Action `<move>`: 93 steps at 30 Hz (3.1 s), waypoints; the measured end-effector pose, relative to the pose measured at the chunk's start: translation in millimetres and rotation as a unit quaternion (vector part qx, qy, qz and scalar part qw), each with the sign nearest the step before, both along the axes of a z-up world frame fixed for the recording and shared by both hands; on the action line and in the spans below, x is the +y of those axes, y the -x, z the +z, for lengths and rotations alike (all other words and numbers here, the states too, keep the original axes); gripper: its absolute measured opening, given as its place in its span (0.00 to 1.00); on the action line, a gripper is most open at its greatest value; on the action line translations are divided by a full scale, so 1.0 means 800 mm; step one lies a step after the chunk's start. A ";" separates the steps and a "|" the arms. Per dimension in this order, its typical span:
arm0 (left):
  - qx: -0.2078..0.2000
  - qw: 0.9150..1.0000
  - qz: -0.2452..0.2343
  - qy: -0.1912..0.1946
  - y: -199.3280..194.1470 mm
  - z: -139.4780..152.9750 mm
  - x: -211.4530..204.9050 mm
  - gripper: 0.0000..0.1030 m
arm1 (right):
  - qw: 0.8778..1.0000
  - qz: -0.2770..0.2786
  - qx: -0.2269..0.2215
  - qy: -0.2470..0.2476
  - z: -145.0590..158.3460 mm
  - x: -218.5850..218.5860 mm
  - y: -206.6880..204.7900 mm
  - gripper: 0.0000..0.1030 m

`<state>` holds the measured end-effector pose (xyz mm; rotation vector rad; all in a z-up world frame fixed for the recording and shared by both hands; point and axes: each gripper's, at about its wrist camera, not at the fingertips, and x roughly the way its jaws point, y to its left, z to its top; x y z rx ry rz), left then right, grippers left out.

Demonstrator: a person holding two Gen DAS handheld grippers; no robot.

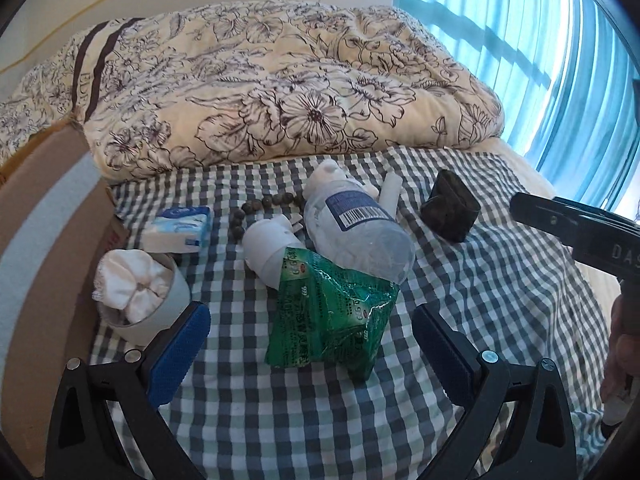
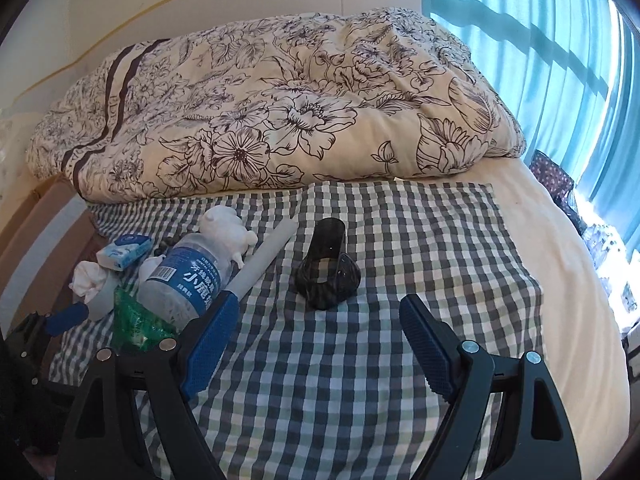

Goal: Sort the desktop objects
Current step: 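Grasp the green snack bag with the left gripper while the right grasps the black cup, then lift the snack bag with the left gripper while the right carries the black cup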

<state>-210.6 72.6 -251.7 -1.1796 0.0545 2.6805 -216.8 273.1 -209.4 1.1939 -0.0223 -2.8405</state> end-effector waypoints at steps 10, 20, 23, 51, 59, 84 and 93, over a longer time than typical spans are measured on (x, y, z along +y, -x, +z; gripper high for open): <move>-0.017 1.000 -0.001 -0.020 0.026 -0.036 0.004 0.97 | 1.000 -0.017 -0.011 -0.011 -0.039 0.000 0.051 0.80; -0.021 0.999 -0.019 -0.041 0.030 -0.048 0.009 0.64 | 0.998 -0.027 -0.016 -0.048 -0.076 -0.011 0.101 0.80; -0.015 0.999 -0.016 -0.048 0.027 -0.044 0.005 0.51 | 0.998 -0.033 -0.022 -0.052 -0.086 -0.011 0.108 0.80; 0.025 0.998 0.006 -0.053 -0.045 0.048 -0.042 0.37 | 0.999 -0.028 -0.029 0.005 -0.037 -0.026 0.026 0.61; 0.047 0.998 0.013 -0.050 -0.084 0.092 -0.055 0.37 | 1.000 -0.016 -0.005 0.009 0.012 -0.038 -0.035 0.61; 0.124 0.989 0.059 -0.045 -0.217 0.212 -0.115 0.37 | 0.999 0.012 0.035 0.020 0.099 -0.075 -0.170 0.39; 0.064 0.996 0.047 -0.044 -0.211 0.153 -0.124 0.41 | 0.995 0.055 -0.076 0.028 -0.023 -0.092 -0.182 0.58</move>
